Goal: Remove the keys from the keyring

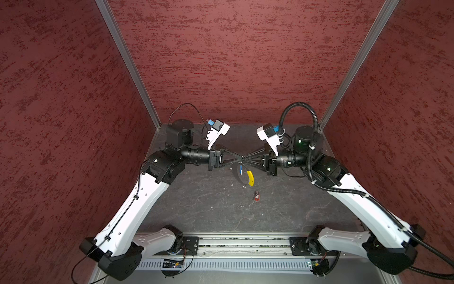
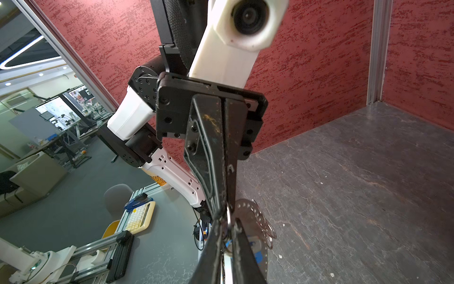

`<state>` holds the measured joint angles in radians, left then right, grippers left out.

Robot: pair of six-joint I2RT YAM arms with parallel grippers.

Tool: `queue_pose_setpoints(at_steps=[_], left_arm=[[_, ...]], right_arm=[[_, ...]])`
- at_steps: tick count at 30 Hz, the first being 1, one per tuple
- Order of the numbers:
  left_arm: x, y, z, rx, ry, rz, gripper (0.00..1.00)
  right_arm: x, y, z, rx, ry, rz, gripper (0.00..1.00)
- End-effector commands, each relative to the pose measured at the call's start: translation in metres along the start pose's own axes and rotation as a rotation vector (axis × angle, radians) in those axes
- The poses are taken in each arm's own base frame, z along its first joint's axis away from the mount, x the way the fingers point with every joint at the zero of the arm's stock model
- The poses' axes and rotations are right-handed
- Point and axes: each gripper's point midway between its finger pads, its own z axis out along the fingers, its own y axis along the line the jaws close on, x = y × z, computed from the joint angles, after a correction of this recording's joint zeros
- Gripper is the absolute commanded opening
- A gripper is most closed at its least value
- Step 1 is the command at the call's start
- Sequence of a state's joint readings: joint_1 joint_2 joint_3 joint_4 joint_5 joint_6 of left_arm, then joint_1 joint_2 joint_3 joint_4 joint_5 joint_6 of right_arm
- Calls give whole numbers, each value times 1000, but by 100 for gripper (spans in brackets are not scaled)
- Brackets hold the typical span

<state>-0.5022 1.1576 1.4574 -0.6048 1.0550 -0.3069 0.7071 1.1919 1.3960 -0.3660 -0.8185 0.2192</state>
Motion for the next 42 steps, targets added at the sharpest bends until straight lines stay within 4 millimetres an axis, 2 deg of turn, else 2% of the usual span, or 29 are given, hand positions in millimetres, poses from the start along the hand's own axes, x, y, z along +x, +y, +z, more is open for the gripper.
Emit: queue_pose_setpoints(at_steps=[1, 11, 22, 31, 37, 38, 39, 42], left_arm=[[3, -8, 2, 52, 18, 8, 0], [4, -5, 1, 41, 13, 10, 0], [3, -3, -2, 25, -6, 19, 0], [2, -5, -5, 35, -20, 26, 0], [2, -8, -5, 53, -17, 30, 0], [2, -8, -6, 57, -16, 30, 0], [1, -8, -5, 59, -16, 31, 0], [2, -9, -5, 74, -14, 28, 0]], right_arm=[[-12, 1, 0, 14, -43, -61, 13], [-14, 2, -1, 18, -50, -65, 20], [-15, -2, -11, 96, -71, -88, 34], [12, -22, -19, 202, -61, -70, 50], [37, -8, -13, 69, -13, -94, 62], [40, -4, -12, 46, -9, -97, 63], [41, -3, -12, 32, -8, -98, 71], [43, -4, -8, 16, -1, -101, 74]])
